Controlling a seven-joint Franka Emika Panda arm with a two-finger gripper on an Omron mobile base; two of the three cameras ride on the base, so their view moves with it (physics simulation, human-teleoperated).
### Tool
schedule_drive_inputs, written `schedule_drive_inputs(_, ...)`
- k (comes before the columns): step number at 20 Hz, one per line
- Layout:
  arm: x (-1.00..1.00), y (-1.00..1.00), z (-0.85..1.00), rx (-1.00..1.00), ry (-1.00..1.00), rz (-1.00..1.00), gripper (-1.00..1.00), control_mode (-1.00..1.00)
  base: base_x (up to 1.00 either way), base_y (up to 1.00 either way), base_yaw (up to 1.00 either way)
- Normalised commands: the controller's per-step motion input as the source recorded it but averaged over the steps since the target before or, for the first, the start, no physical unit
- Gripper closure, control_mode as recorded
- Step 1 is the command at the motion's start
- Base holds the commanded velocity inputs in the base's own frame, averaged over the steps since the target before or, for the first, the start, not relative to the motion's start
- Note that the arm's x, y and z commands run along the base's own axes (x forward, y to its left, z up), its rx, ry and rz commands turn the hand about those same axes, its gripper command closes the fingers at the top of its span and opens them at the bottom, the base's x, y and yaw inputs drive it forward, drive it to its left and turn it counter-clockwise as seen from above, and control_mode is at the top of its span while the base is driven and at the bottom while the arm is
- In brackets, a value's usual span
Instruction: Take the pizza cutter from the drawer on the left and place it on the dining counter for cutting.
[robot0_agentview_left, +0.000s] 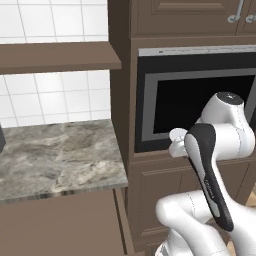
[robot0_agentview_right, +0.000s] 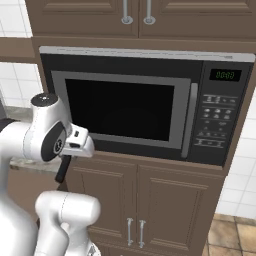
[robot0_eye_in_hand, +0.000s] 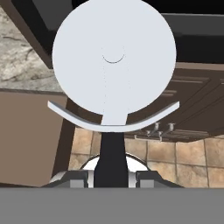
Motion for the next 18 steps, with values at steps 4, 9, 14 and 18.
schedule_drive_inputs(4,0.21,-0.06,0.0,0.0,0.0,0.0,1.0,-1.0,0.0,0.0,0.0)
schedule_drive_inputs(9,0.15,0.0,0.0,-0.01,0.0,0.0,1.0,-1.0,0.0,0.0,0.0)
schedule_drive_inputs(14,0.01,0.0,0.0,-0.01,0.0,0.0,1.0,-1.0,0.0,0.0,0.0)
schedule_drive_inputs(18,0.0,0.0,0.0,0.0,0.0,0.0,1.0,1.0,0.0,0.0,0.0)
